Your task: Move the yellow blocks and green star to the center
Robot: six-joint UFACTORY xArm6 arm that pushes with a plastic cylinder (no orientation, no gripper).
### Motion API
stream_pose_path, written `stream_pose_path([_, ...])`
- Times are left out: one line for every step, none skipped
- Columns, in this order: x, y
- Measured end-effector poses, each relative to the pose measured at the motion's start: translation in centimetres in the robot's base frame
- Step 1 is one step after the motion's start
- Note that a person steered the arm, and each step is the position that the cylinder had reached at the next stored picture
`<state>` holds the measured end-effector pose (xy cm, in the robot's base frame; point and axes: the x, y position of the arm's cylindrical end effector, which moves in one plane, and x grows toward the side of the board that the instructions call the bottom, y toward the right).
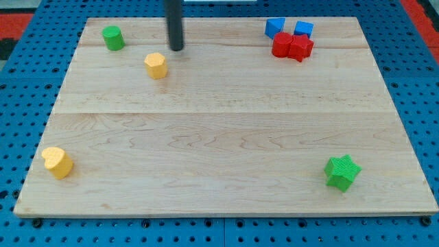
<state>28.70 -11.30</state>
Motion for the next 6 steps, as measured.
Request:
stream_pose_path([5.7,-0.5])
stream_pose_path([5.9,-0.6])
stream_pose_path([7.9,-7.6])
stream_pose_path([10.0,-3.1])
stream_pose_path([10.0,2.8])
stream_pose_path([18.7,1.4])
